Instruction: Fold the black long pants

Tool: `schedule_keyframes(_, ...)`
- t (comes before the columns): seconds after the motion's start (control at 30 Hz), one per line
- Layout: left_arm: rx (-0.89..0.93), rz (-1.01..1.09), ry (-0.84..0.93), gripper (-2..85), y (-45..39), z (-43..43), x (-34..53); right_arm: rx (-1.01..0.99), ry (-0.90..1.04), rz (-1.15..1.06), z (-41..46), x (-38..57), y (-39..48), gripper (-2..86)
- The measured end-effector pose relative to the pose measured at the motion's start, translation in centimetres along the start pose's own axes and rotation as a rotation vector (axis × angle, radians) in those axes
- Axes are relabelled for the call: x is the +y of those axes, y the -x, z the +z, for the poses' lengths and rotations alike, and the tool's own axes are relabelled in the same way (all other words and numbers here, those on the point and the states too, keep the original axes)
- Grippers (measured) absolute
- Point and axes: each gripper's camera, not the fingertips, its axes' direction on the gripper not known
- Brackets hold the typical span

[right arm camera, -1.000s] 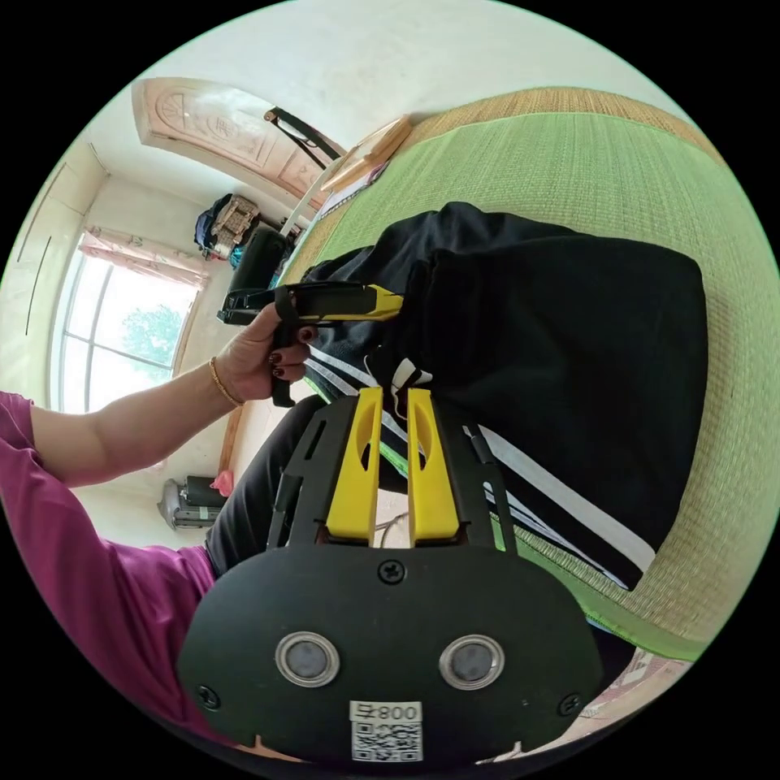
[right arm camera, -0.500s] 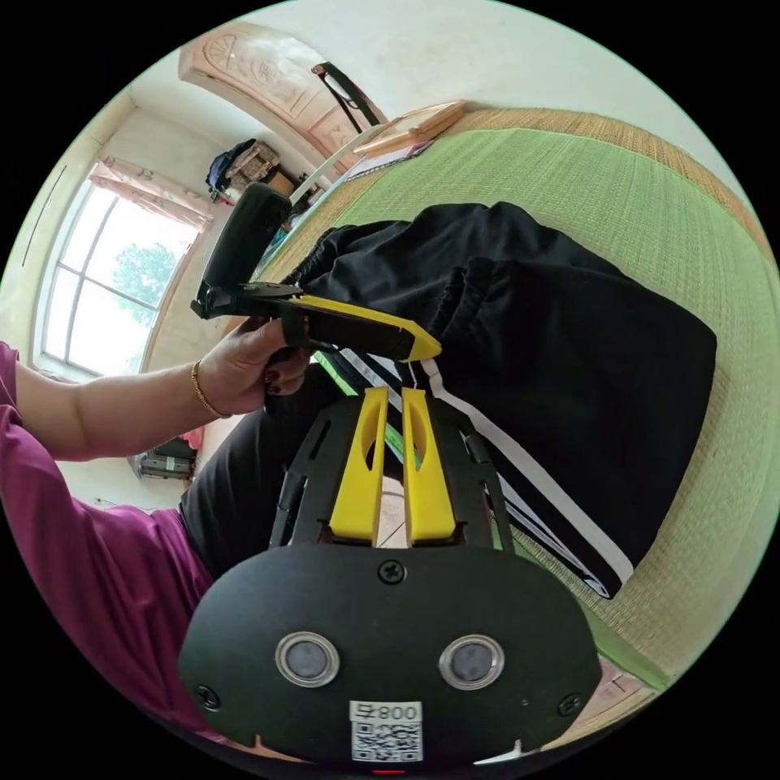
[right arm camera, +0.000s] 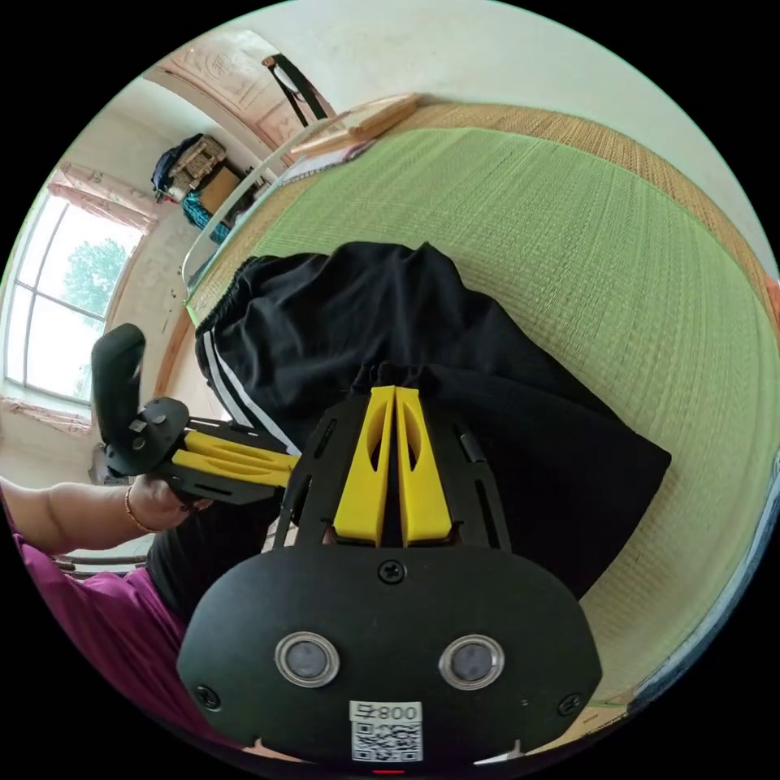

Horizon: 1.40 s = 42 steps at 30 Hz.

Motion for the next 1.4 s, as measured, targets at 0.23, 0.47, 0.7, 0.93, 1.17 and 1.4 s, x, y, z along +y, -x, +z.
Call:
schedule_keyframes(0.23,-0.011,0.03,-0.007,0.1,-5.0,-1.2,-0.4,-0.02,-0.041,0.023,-1.7,1.6,-1.3,0.1)
schedule_keyframes(0.47,-0.053,0.068,0.042,0.1,-10.2,-0.2,-1.3,0.016,-0.085,0.195,-4.4,11.9,-5.9,0.0)
schedule_keyframes(0.7,-0.113,0.109,0.038,0.6,-17.5,-0.5,-2.1,-0.071,-0.101,0.387,-2.7,19.3,-9.9,0.0)
schedule_keyframes(0.93,-0.098,0.315,0.048,4.2,-29.9,1.8,-4.1,-0.123,-0.11,0.413,-0.8,22.2,-11.6,0.1)
schedule_keyframes(1.17,-0.217,0.545,0.219,7.5,-41.8,9.9,-5.4,-0.248,-0.227,0.5,-1.2,26.9,-15.7,0.1)
schedule_keyframes(1.4,-0.364,0.631,0.243,7.2,-48.0,11.5,-5.4,-0.239,-0.29,0.612,-1.4,31.6,-20.9,0.5)
